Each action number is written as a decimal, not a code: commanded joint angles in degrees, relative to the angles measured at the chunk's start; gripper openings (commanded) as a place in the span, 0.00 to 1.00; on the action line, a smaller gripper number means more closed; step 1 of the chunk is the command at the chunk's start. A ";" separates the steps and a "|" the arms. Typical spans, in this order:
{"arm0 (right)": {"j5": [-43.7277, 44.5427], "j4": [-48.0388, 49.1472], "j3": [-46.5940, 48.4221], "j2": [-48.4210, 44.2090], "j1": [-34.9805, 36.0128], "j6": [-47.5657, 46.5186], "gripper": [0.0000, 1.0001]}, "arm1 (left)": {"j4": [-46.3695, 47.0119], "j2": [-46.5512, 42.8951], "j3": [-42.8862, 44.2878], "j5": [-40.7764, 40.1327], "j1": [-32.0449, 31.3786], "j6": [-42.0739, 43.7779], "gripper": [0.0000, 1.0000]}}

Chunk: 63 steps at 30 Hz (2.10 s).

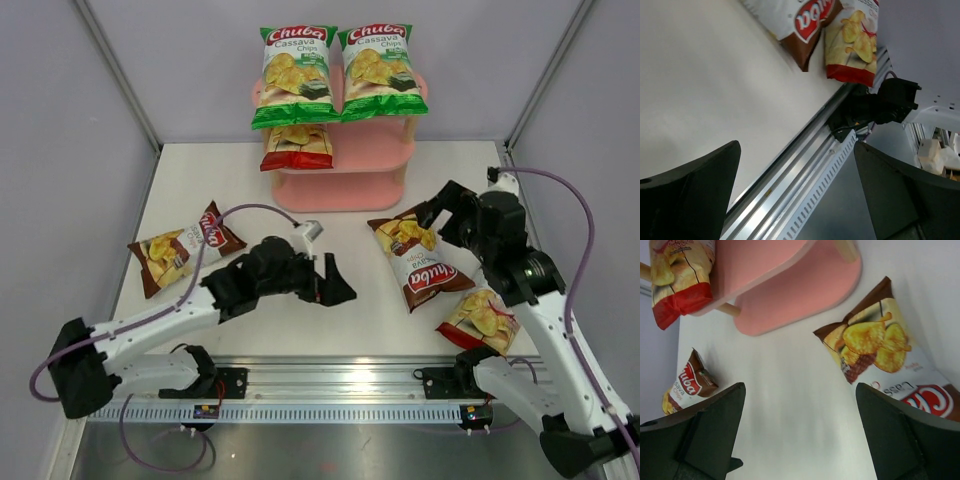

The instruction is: Place and organize the chips bags onto the shelf

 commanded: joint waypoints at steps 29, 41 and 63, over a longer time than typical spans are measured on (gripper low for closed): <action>3.23 -25.15 6.78 -25.55 -0.13 -9.45 0.99 | -8.96 75.38 71.28 -3.72 -22.79 3.33 0.99; -2.31 -22.60 5.64 -26.34 -0.13 -10.06 0.99 | -0.71 80.57 70.05 3.22 -22.18 -1.06 0.99; -3.28 -20.23 4.58 -28.71 -0.22 -10.24 0.99 | 14.57 77.34 62.41 10.26 -21.65 0.86 0.13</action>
